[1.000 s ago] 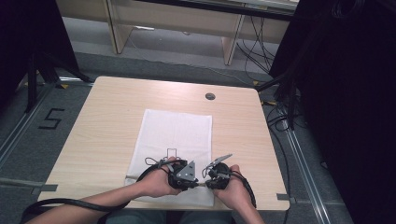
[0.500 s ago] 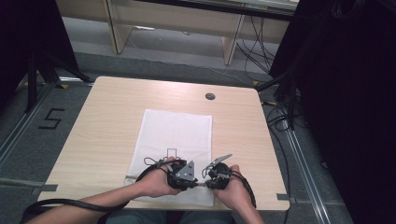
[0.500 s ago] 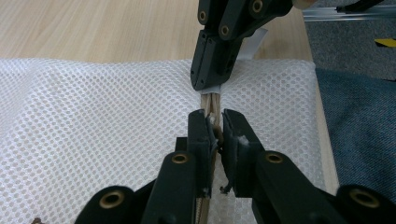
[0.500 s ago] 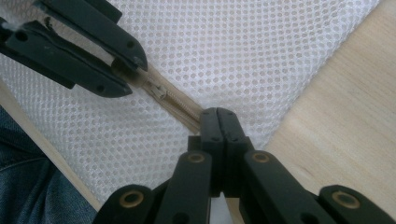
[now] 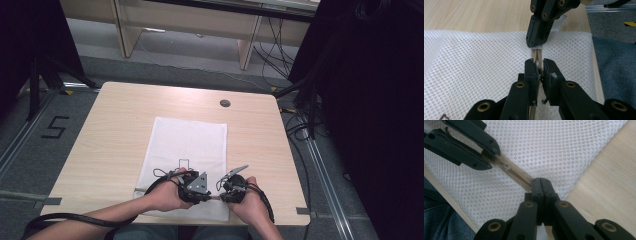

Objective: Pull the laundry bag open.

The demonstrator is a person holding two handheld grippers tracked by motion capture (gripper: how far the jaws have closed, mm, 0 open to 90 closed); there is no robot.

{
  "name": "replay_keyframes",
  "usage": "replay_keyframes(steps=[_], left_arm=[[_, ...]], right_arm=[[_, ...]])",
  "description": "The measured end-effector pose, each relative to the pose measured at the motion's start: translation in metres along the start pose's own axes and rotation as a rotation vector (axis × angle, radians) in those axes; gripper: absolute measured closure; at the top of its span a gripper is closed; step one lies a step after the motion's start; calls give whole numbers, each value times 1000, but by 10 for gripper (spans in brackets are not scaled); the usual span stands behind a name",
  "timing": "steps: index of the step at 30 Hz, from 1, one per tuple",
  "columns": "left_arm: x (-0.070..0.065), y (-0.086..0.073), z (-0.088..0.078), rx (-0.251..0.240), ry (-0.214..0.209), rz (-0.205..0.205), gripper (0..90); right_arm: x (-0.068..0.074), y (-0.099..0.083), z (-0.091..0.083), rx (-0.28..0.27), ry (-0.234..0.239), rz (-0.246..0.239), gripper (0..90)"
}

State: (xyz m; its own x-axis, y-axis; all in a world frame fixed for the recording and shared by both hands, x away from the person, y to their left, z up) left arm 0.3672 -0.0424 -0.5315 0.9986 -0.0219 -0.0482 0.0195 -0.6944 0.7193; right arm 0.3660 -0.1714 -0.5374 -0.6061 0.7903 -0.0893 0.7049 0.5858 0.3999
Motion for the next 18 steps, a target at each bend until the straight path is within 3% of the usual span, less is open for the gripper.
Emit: replay_keyframes(steps=[13, 18], left_arm=[[-2, -1, -3, -3, 0, -14, 817], [-1, -2, -5, 5, 5, 1, 817]], right_arm=[[0, 0, 0, 5, -5, -8, 900], [1, 0, 0, 7, -3, -3, 900]])
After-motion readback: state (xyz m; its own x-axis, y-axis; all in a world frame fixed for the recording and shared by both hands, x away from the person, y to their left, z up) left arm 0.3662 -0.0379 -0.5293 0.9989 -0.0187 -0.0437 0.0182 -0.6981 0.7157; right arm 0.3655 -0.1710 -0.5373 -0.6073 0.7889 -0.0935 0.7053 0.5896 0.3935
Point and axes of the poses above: each handheld gripper's, and its own axes: z roughly forward along the jaws, y roughly out of its top, x roughly to its left, the point moved 6 cm from there along z, roughly forward along the jaws, and after that the axes turned 11 degrees about -y, right-handed, at the moved point
